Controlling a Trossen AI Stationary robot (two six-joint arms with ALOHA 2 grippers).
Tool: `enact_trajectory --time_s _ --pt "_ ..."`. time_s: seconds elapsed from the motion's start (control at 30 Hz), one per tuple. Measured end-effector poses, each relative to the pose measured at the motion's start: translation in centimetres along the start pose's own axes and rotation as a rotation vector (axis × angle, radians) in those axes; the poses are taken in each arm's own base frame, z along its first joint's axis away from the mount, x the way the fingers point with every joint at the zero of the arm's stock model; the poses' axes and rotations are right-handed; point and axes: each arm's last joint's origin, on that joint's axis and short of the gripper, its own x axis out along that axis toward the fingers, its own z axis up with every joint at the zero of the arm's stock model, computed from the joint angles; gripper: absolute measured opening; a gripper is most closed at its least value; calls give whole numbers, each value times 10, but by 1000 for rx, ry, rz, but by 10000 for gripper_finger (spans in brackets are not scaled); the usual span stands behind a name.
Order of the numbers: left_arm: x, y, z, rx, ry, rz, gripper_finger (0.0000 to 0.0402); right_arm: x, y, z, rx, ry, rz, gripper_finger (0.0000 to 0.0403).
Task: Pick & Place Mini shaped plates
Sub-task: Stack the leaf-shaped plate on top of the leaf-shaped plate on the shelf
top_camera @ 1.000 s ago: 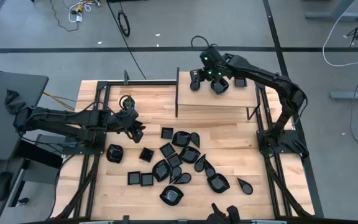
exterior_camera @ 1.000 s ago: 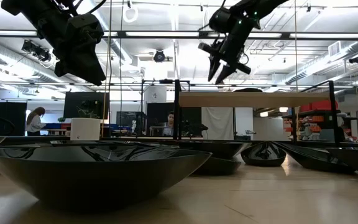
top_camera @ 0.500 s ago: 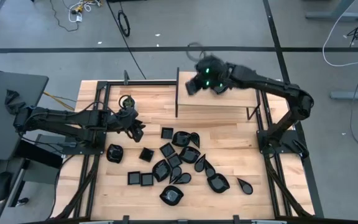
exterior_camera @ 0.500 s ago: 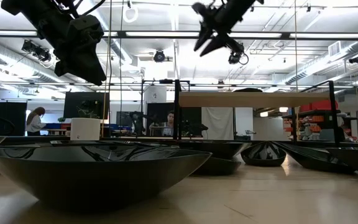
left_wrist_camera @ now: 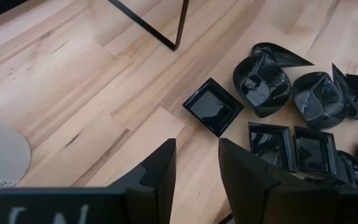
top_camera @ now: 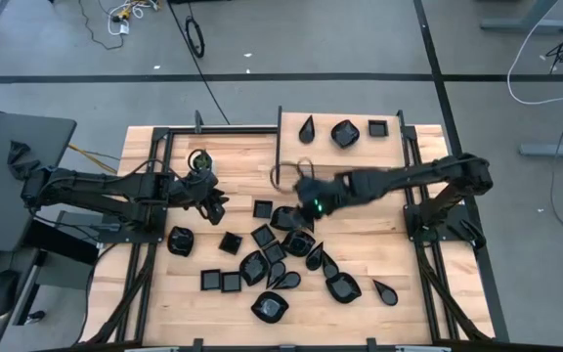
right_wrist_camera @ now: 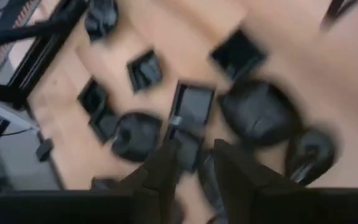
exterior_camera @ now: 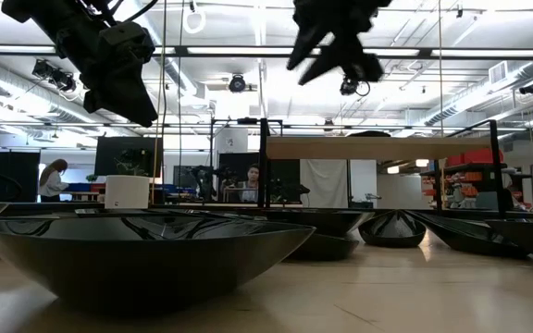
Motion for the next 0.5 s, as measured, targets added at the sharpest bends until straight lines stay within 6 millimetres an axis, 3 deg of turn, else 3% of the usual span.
enact_trajectory --time_s 0.2,0.3,0.5 --pt "0 0 0 1 4 -6 126 29 -29 -39 378 164 -105 134" --pt "0 0 0 1 11 -17 126 41 -46 -52 463 196 -141 160" --pt "0 0 0 1 11 -17 126 56 -54 -49 566 68 -23 198"
